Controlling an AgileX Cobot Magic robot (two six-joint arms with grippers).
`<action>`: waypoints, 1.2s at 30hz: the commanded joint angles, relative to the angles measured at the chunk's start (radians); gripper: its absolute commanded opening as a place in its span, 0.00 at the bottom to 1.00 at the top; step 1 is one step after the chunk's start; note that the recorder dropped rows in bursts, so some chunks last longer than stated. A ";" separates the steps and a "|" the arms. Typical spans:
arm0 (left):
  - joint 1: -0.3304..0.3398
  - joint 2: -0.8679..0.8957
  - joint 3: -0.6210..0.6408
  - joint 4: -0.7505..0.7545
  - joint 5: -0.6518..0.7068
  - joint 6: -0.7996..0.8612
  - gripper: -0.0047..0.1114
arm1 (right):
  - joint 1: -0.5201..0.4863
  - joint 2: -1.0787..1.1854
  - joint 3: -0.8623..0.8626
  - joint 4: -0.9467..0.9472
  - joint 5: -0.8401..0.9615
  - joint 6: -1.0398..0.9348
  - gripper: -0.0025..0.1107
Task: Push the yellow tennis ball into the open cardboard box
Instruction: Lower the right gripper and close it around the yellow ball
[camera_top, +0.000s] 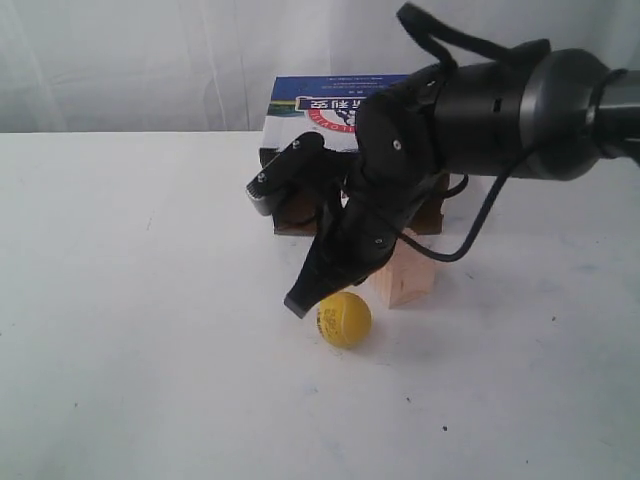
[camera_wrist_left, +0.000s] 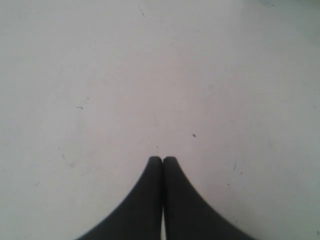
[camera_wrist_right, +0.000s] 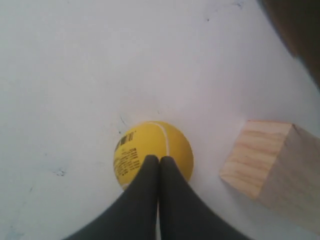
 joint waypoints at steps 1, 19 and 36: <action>-0.005 -0.005 0.004 0.002 0.016 0.002 0.04 | -0.010 0.072 0.012 -0.042 -0.033 0.022 0.02; -0.005 -0.005 0.004 0.002 0.016 0.002 0.04 | 0.016 0.129 0.004 -0.016 -0.067 0.065 0.02; -0.005 -0.005 0.004 0.002 0.016 0.002 0.04 | 0.032 0.104 -0.170 -0.030 -0.011 0.058 0.02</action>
